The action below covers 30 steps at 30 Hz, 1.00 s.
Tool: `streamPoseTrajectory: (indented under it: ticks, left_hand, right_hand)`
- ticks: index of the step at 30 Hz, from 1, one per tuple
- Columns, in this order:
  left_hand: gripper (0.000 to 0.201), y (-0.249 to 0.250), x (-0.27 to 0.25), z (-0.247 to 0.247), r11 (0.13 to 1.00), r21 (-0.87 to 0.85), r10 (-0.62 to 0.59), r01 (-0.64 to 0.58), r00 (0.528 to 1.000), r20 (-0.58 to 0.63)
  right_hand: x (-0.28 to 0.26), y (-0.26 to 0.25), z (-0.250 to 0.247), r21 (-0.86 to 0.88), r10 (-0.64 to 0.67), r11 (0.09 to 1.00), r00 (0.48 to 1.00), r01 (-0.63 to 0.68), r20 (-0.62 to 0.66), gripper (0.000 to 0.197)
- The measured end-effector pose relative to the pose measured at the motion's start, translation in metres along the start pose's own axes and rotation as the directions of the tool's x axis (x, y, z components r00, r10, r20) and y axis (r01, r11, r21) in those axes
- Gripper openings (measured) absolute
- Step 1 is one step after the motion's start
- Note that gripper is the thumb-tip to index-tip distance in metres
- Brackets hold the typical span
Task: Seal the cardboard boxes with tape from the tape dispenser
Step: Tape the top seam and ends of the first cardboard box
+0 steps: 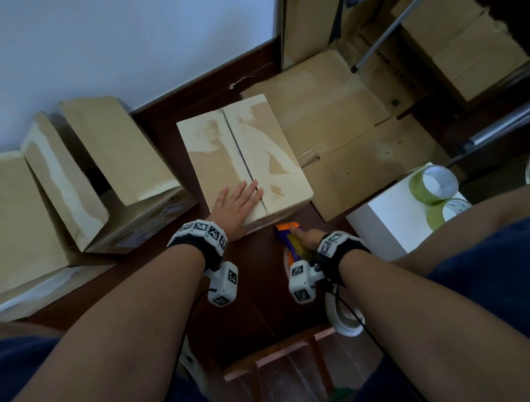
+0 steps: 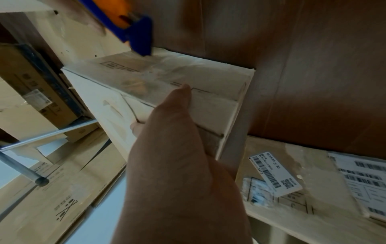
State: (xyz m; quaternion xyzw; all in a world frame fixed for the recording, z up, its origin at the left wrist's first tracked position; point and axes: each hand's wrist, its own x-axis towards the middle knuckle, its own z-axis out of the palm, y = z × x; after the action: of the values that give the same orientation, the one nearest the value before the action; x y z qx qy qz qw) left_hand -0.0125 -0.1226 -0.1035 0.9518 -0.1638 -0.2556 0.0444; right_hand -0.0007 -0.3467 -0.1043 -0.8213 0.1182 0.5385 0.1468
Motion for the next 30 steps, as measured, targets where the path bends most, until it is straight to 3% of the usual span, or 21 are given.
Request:
streamPoseTrajectory:
  ticks: [3, 7, 10, 12, 13, 14, 15, 16, 17, 18, 20, 23, 26, 30]
  left_hand:
    - [0.089, -0.001, -0.002, 0.000, 0.999, -0.041, 0.009, -0.009, 1.000, -0.014]
    - [0.088, -0.005, -0.007, -0.003, 0.998, -0.054, 0.015, -0.018, 0.999, -0.046]
    - [0.084, -0.009, -0.014, -0.012, 0.994, -0.106, 0.030, -0.031, 0.999, -0.016]
    - [0.073, -0.010, -0.019, -0.024, 0.954, -0.298, -0.029, 0.005, 0.997, -0.074]
    - [0.059, -0.008, -0.022, -0.030, 0.878, -0.476, -0.124, 0.050, 0.985, -0.124]
    - [0.042, -0.006, -0.026, -0.035, 0.719, -0.689, -0.252, 0.086, 0.957, -0.144]
    - [0.027, -0.002, -0.031, -0.038, 0.467, -0.879, -0.359, 0.096, 0.929, -0.089]
    - [0.020, 0.003, -0.036, -0.040, 0.169, -0.980, -0.389, 0.105, 0.921, 0.032]
    - [0.019, 0.009, -0.043, -0.039, -0.085, -0.984, -0.331, 0.155, 0.927, 0.174]
    - [0.020, 0.015, -0.048, -0.035, -0.239, -0.941, -0.240, 0.241, 0.924, 0.298]
    - [0.022, 0.029, -0.052, -0.023, -0.329, -0.857, -0.123, 0.396, 0.882, 0.455]
    - [0.026, 0.047, -0.041, -0.006, -0.452, -0.818, -0.136, 0.358, 0.878, 0.459]
    - [0.029, 0.057, -0.028, 0.001, -0.610, -0.744, -0.156, 0.273, 0.879, 0.451]
    - [0.031, 0.060, -0.014, 0.016, -0.649, -0.719, -0.181, 0.249, 0.867, 0.464]
  right_hand:
    - [0.002, 0.019, -0.016, 0.122, 0.069, 0.991, 0.987, -0.051, -0.145, 0.098]
    - [0.008, 0.031, -0.032, 0.440, 0.253, 0.893, 0.913, -0.092, -0.321, 0.089]
    - [-0.004, 0.028, -0.042, 0.560, 0.267, 0.828, 0.878, 0.002, -0.397, 0.086]
    - [-0.019, 0.018, -0.049, 0.612, 0.239, 0.778, 0.835, 0.140, -0.495, 0.078]
    - [-0.024, 0.010, -0.053, 0.599, 0.205, 0.769, 0.801, 0.223, -0.562, 0.073]
    - [-0.026, 0.000, -0.055, 0.557, 0.146, 0.770, 0.764, 0.311, -0.628, 0.068]
    - [-0.028, -0.010, -0.057, 0.489, 0.061, 0.778, 0.729, 0.393, -0.682, 0.064]
    - [-0.029, -0.021, -0.057, 0.406, -0.032, 0.796, 0.701, 0.450, -0.713, 0.061]
    - [-0.031, -0.030, -0.058, 0.311, -0.124, 0.824, 0.686, 0.474, -0.717, 0.059]
    - [-0.032, -0.039, -0.058, 0.206, -0.214, 0.854, 0.683, 0.479, -0.699, 0.057]
    - [-0.033, -0.052, -0.057, -0.027, -0.362, 0.901, 0.715, 0.434, -0.599, 0.055]
    - [-0.025, -0.061, -0.054, -0.302, -0.426, 0.899, 0.790, 0.316, -0.441, 0.057]
    - [-0.017, -0.068, -0.055, -0.358, -0.384, 0.902, 0.827, 0.241, -0.411, 0.059]
    - [-0.010, -0.074, -0.058, -0.365, -0.340, 0.911, 0.854, 0.194, -0.394, 0.055]
